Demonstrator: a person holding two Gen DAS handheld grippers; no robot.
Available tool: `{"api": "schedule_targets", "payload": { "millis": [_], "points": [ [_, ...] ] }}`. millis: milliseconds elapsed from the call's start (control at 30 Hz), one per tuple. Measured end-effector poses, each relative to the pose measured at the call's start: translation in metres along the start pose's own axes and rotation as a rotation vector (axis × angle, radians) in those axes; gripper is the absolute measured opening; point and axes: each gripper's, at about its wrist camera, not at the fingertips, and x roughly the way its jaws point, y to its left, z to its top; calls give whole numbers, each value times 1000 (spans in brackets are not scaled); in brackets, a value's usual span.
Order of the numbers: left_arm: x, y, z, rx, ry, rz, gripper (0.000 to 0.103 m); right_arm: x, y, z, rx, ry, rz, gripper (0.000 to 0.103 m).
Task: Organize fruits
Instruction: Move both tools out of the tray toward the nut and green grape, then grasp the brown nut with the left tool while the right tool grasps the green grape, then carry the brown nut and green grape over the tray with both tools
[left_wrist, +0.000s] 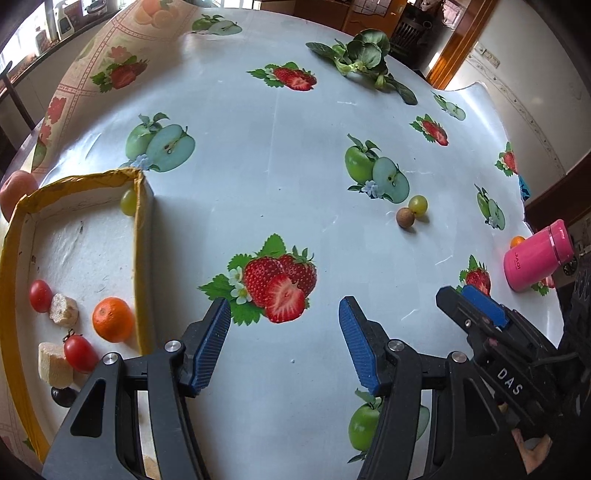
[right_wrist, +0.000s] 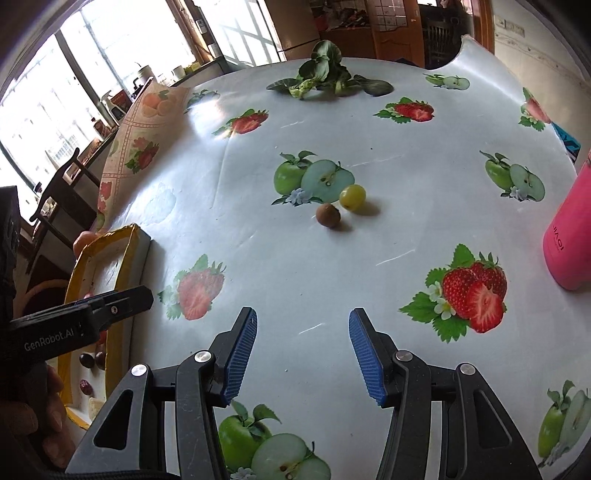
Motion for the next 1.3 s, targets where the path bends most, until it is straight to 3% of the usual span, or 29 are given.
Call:
{"api": "schedule_targets", "payload": {
  "millis": [267, 600, 667, 767, 1067, 1133, 1233, 1300],
  "points": [
    [31, -41, 10, 76, 36, -26, 60, 28, -29, 48, 43, -16, -15, 47],
    [59, -63, 31, 84, 48, -51, 60, 76, -28, 84, 24, 20, -20, 42],
    [63, -68, 36, 90, 47, -58, 60, 85, -30, 84, 18, 43, -5, 26],
    [70, -78, 42, 101, 42, -67, 60, 69, -35, 80, 9, -4, -30, 25],
    [95, -114, 56, 155, 10, -54, 59, 9, -70, 49, 136, -94, -9, 25],
    [97, -118, 59, 161, -9, -45, 52, 2, -73, 42, 147, -96, -11, 25],
    [99, -121, 60, 197, -14, -37, 19, -4, -73, 32, 149, -88, -10, 25],
    [98, -119, 59, 194, -7, -54, 19, -7, -72, 28, 150, -87, -8, 25]
  ]
}}
